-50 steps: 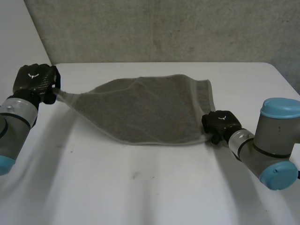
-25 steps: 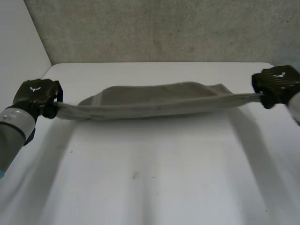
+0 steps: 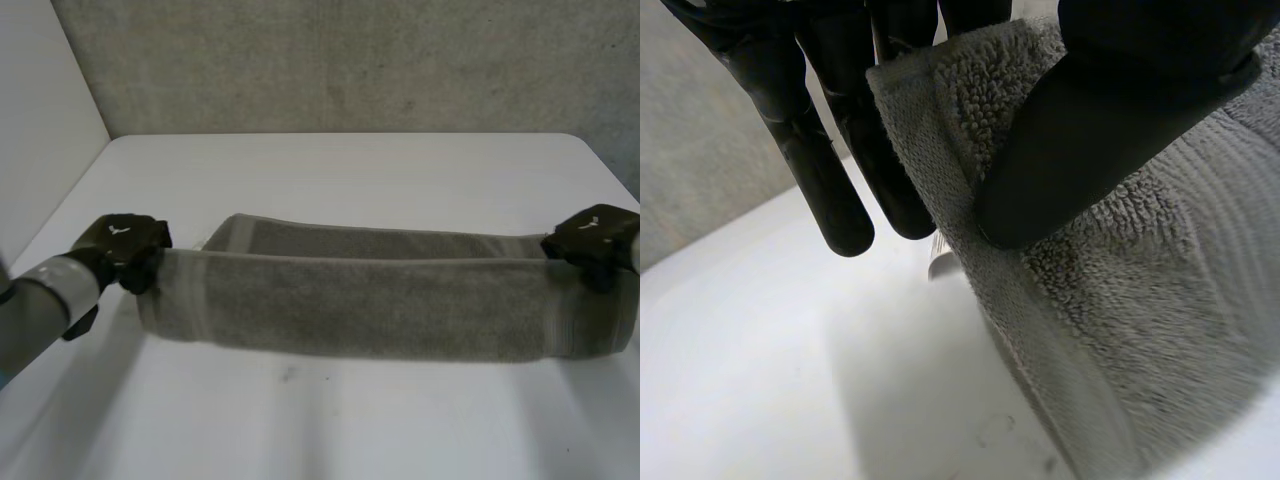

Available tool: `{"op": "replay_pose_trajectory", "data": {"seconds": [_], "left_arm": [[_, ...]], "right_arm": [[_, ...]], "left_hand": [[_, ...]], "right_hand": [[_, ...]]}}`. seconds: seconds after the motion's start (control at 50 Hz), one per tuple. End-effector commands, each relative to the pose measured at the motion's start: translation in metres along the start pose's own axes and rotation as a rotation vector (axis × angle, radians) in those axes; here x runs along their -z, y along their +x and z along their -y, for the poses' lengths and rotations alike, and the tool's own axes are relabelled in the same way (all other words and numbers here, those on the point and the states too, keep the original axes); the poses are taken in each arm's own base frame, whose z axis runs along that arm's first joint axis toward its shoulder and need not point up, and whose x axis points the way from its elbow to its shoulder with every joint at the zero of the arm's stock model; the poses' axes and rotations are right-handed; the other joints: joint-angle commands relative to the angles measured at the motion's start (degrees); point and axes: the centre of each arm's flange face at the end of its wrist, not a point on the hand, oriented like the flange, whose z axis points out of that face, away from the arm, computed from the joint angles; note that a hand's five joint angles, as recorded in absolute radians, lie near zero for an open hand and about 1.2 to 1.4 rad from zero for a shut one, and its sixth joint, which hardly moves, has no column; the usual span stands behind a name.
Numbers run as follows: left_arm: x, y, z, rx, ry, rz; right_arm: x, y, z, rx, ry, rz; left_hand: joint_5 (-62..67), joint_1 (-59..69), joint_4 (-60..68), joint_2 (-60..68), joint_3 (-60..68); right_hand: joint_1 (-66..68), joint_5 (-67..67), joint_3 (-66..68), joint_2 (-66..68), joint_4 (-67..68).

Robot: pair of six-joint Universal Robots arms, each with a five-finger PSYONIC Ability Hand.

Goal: Fold the towel.

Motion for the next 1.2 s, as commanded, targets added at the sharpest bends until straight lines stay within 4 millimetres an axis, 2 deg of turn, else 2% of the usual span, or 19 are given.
{"op": "replay_pose_trajectory", "data": {"seconds": [0.02,0.06,0.08,0.1,0.12,0.16,0.18,0.22,0.32,0.4,0.46,0.5,0.56,0.64,0.78,0.84,0.92,1.08,1.2], "left_arm": [[-0.049,-0.007,0.033,-0.045,0.068,0.039],[-0.055,-0.016,0.057,-0.065,0.141,0.075],[-0.058,-0.025,0.085,-0.08,0.23,0.11],[-0.056,-0.031,0.118,-0.093,0.332,0.144],[-0.056,-0.031,0.118,-0.093,0.333,0.144],[-0.044,-0.042,0.186,-0.106,0.57,0.217],[-0.044,-0.042,0.186,-0.106,0.572,0.217],[-0.026,-0.055,0.236,-0.077,0.79,0.28],[-0.013,-0.063,0.262,-0.003,0.932,0.299],[-0.021,-0.062,0.25,0.022,0.878,0.281],[-0.036,-0.062,0.216,0.044,0.748,0.264],[-0.05,-0.06,0.172,0.068,0.605,0.24],[-0.054,-0.058,0.148,0.079,0.534,0.222],[-0.06,-0.045,0.082,0.106,0.365,0.143],[-0.051,-0.026,0.013,0.144,0.213,0.081],[-0.029,-0.013,-0.012,0.137,0.135,0.049],[-0.009,-0.014,-0.017,0.1,0.112,0.056],[0.064,-0.023,0.015,-0.008,0.209,0.117],[0.065,-0.034,0.017,-0.007,0.224,0.121]], "right_arm": [[-0.032,0.021,0.038,0.071,0.066,-0.137],[-0.028,0.053,0.084,0.057,0.232,-0.303],[-0.028,0.053,0.084,0.057,0.233,-0.304],[-0.017,0.071,0.113,0.035,0.361,-0.403],[-0.017,0.071,0.113,0.034,0.363,-0.404],[0.015,0.108,0.158,-0.058,0.626,-0.588],[0.015,0.108,0.158,-0.058,0.628,-0.589],[0.046,0.13,0.182,-0.148,0.824,-0.684],[0.065,0.132,0.187,-0.187,0.878,-0.68],[0.05,0.114,0.172,-0.188,0.764,-0.591],[0.034,0.092,0.154,-0.185,0.634,-0.491],[0.017,0.065,0.131,-0.172,0.516,-0.38],[0.01,0.053,0.119,-0.165,0.476,-0.327],[-0.006,0.013,0.088,-0.143,0.405,-0.184],[-0.026,-0.033,0.045,-0.117,0.301,-0.08],[-0.02,-0.047,0.027,-0.079,0.24,-0.052],[-0.004,-0.03,0.018,-0.087,0.217,-0.104],[0.085,0.016,0.039,-0.099,0.27,-0.244],[0.091,0.03,0.045,-0.089,0.318,-0.238]], "left_hand": [[11.01,12.01,10.2,10.27,10.29],[11.01,12.01,10.2,10.27,10.29],[11.01,12.01,10.2,10.27,10.29],[11.01,12.01,10.2,10.27,10.29],[11.01,12.01,10.2,10.27,10.29],[11.01,12.01,10.2,10.27,10.29],[11.01,12.01,10.2,10.27,10.29],[11.01,12.01,10.2,10.27,10.29],[11.01,12.01,10.2,10.27,10.29],[11.01,12.01,10.2,10.27,10.29],[11.01,12.01,10.2,10.27,10.29],[11.01,12.01,10.2,10.27,10.29],[11.01,12.01,10.2,10.27,10.29],[11.01,12.01,10.2,10.27,10.29],[11.01,12.01,10.2,10.27,10.29],[11.01,12.01,10.2,10.27,10.29],[11.01,12.01,10.2,10.27,10.29],[11.01,12.01,10.2,10.27,10.29],[11.01,12.01,10.2,10.27,10.29]], "right_hand": [[4.15,3.1,3.59,4.33,3.39],[4.15,3.1,3.59,4.33,3.39],[4.15,3.1,3.59,4.33,3.39],[4.15,3.1,3.59,4.33,3.39],[4.15,3.1,3.59,4.33,3.39],[4.15,3.1,3.59,4.33,3.39],[4.15,3.1,3.59,4.33,3.39],[4.15,3.1,3.59,4.33,3.39],[4.15,3.1,3.59,4.33,3.39],[4.15,3.1,3.59,4.33,3.39],[4.15,3.1,3.59,4.33,3.39],[4.15,3.1,3.59,4.33,3.39],[4.15,3.1,3.59,4.33,3.39],[4.15,3.1,3.59,4.33,3.39],[4.15,3.1,3.59,4.33,3.39],[4.15,3.1,3.59,4.33,3.39],[4.15,3.1,3.59,4.33,3.39],[4.15,3.1,3.59,4.33,3.39],[4.15,3.1,3.59,4.33,3.39]]}}
